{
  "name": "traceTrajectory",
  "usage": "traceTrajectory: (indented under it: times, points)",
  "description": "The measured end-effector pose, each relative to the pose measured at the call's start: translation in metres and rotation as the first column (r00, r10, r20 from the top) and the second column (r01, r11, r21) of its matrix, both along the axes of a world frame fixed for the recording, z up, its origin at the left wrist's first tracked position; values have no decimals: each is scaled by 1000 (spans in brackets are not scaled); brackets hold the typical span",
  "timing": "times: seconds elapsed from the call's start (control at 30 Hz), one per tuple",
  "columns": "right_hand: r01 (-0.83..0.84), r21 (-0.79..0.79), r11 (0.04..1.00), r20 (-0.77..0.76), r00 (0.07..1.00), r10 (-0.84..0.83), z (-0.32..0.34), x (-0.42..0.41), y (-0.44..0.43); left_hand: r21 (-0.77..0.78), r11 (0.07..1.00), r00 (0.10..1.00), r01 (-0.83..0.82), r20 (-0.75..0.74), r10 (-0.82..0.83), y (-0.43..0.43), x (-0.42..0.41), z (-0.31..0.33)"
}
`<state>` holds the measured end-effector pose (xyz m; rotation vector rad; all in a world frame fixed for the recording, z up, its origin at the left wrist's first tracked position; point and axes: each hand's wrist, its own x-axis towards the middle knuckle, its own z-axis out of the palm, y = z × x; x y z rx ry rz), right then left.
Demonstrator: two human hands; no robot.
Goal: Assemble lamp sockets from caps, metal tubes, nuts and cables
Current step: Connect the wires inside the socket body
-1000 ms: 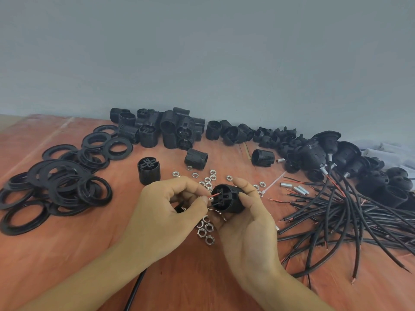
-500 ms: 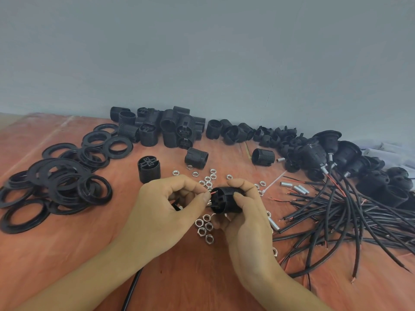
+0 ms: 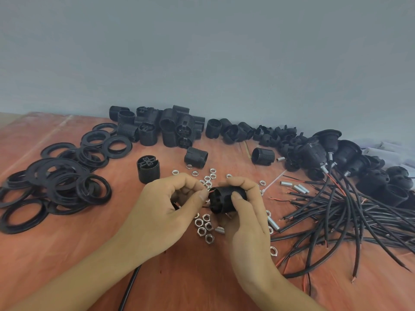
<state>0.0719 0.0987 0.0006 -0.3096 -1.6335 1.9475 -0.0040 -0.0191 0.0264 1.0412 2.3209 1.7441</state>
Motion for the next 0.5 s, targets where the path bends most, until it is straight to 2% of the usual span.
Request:
traceTrajectory:
  times: [0.17, 0.5]
  points:
    - [-78, -278, 958, -76, 995, 59, 3, -1, -1, 22, 1000, 1000, 3, 24, -4, 1, 1, -1]
    - [-49, -349, 936, -101, 995, 15, 2, -3, -5, 36, 999, 999, -29, 31, 28, 1, 1, 0]
